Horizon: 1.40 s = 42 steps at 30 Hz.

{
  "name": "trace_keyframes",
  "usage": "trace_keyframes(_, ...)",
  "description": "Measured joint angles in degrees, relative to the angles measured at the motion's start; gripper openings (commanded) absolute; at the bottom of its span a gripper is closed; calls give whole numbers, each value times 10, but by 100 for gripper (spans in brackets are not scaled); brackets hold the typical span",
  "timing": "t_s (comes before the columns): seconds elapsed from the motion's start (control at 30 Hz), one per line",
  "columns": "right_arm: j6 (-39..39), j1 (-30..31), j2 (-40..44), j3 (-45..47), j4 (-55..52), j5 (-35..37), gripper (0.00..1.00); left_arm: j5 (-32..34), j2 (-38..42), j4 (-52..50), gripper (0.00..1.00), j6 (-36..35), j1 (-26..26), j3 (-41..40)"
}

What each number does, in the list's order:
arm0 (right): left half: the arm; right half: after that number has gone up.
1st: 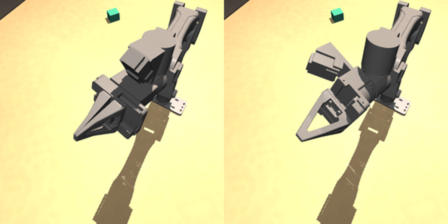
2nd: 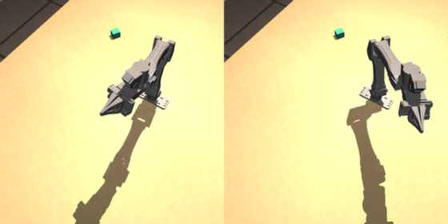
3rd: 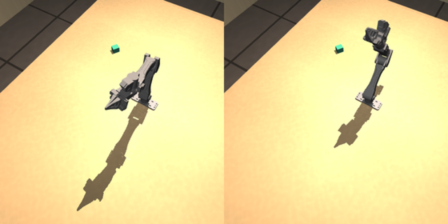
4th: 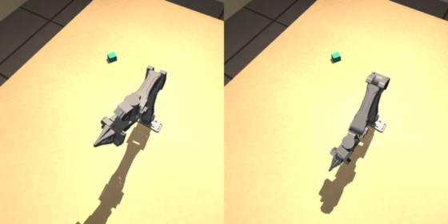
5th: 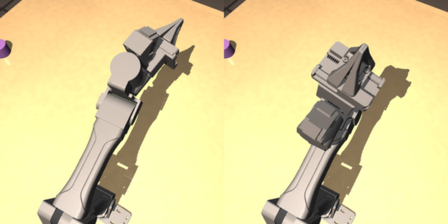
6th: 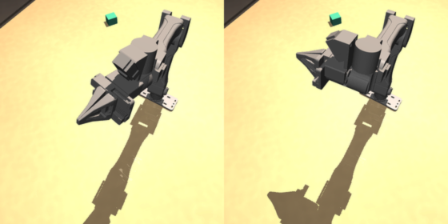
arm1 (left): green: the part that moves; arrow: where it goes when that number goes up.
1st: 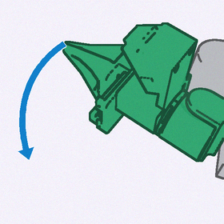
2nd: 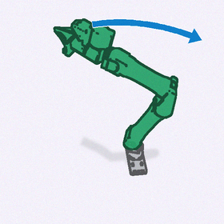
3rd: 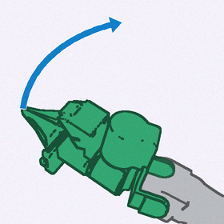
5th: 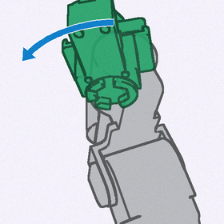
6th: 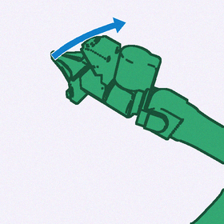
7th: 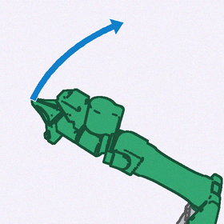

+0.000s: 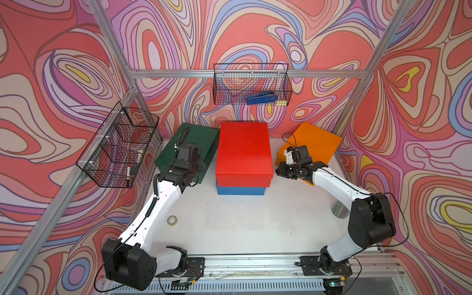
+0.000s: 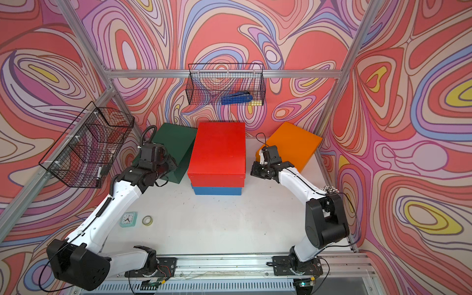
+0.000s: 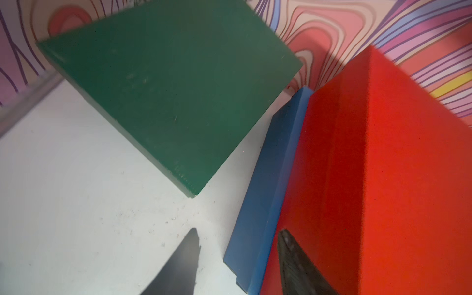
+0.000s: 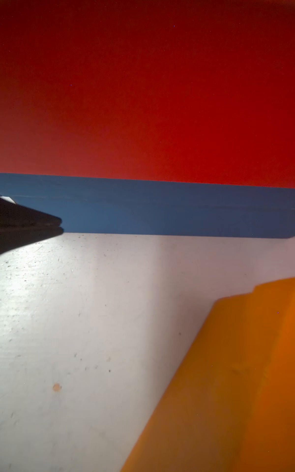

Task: Stack the shoeboxes
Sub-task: Move the shoeboxes to the center of the board, then adjust the shoebox.

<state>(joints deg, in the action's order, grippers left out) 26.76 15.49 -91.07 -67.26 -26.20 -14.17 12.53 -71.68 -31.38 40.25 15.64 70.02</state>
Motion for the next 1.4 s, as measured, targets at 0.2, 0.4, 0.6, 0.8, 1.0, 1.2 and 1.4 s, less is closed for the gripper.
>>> trace_keyframes(0.2, -10, -30, 7, -35, -32, 12, 10, 37, -14, -20, 56, -55, 77, 136)
trace_keyframes(0.4, -26, -66, 16, -59, -61, 15, 28, 57, -126, -44, 56, -108, 179, 284)
trace_keyframes(0.6, -30, -132, 27, -73, -82, 12, 46, 57, -251, -77, 64, -154, 272, 419)
trace_keyframes(0.8, -38, -178, 27, -82, -92, 16, 62, 51, -357, -118, 74, -184, 343, 550)
trace_keyframes(1.0, -40, -188, 27, -86, -90, 20, 62, 39, -436, -141, 80, -200, 390, 644)
trace_keyframes(1.2, -39, -205, 19, -86, -77, 20, 61, 26, -480, -140, 81, -200, 419, 653)
trace_keyframes(1.4, -36, -230, 5, -86, -70, 25, 62, 1, -543, -136, 84, -182, 433, 654)
